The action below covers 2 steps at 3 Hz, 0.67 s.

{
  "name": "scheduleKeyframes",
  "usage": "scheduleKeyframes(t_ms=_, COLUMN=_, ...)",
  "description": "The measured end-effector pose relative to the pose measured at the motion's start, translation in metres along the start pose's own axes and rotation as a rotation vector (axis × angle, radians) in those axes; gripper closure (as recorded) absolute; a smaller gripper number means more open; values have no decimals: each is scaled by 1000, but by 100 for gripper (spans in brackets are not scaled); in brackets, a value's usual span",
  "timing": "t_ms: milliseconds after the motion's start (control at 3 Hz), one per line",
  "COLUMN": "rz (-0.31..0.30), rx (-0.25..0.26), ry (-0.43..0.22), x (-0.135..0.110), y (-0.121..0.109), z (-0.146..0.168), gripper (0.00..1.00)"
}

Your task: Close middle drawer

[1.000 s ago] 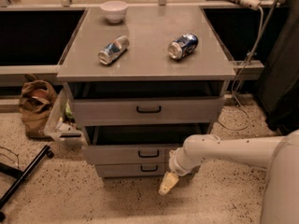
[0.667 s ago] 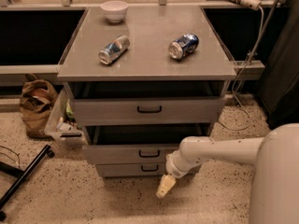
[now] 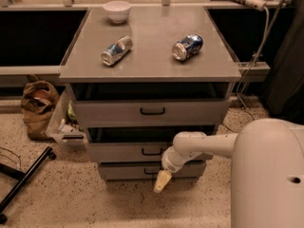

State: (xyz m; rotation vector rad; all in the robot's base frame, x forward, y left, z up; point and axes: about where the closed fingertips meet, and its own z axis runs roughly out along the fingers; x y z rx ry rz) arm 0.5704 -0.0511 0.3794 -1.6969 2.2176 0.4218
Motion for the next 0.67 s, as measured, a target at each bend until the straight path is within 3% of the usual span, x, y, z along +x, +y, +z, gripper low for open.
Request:
scheduleKeyframes(t_ms=333, rz=-37, rx=8, ry=10, x=-21, y=-21, z=7, gripper=0)
scheduleKeyframes(t_ms=667, rz=-41, rx=9, ry=9, x=-20, y=-23, z=6, gripper=0)
